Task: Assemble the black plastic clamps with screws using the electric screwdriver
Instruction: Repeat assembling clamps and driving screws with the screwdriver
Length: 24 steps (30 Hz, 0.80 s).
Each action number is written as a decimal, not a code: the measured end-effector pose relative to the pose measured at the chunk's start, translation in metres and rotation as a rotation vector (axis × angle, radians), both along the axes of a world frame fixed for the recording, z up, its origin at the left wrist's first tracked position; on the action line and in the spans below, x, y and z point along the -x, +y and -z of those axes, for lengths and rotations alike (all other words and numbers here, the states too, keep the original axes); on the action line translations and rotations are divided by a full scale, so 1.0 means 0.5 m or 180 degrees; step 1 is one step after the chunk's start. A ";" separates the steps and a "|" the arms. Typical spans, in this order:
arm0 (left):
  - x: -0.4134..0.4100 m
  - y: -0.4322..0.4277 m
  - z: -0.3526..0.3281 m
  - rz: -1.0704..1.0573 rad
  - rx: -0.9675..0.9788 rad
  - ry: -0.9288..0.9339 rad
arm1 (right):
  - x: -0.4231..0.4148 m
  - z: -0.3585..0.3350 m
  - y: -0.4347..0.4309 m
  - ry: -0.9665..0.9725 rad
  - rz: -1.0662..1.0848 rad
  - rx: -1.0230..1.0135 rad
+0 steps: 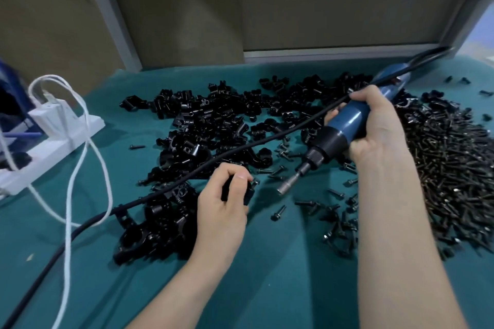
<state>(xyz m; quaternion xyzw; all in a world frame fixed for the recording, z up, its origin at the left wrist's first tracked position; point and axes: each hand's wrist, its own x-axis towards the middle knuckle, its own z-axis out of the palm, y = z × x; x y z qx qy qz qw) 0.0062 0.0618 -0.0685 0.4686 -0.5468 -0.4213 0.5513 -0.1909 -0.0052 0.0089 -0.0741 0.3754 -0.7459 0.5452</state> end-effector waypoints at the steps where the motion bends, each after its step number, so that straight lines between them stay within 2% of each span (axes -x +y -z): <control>1: -0.001 0.000 0.001 0.0013 0.0044 -0.0052 | -0.003 -0.001 -0.002 -0.0023 0.0012 0.0023; 9: -0.001 0.002 0.008 0.0183 0.0242 -0.0278 | -0.013 0.005 -0.012 0.0126 0.0227 0.0109; 15: -0.001 0.001 0.009 0.0190 0.0242 -0.0228 | -0.021 0.012 -0.016 0.0414 0.0167 0.0026; 24: -0.001 0.000 0.013 0.0294 0.0220 -0.0386 | -0.014 0.012 -0.015 0.0418 0.0140 0.0063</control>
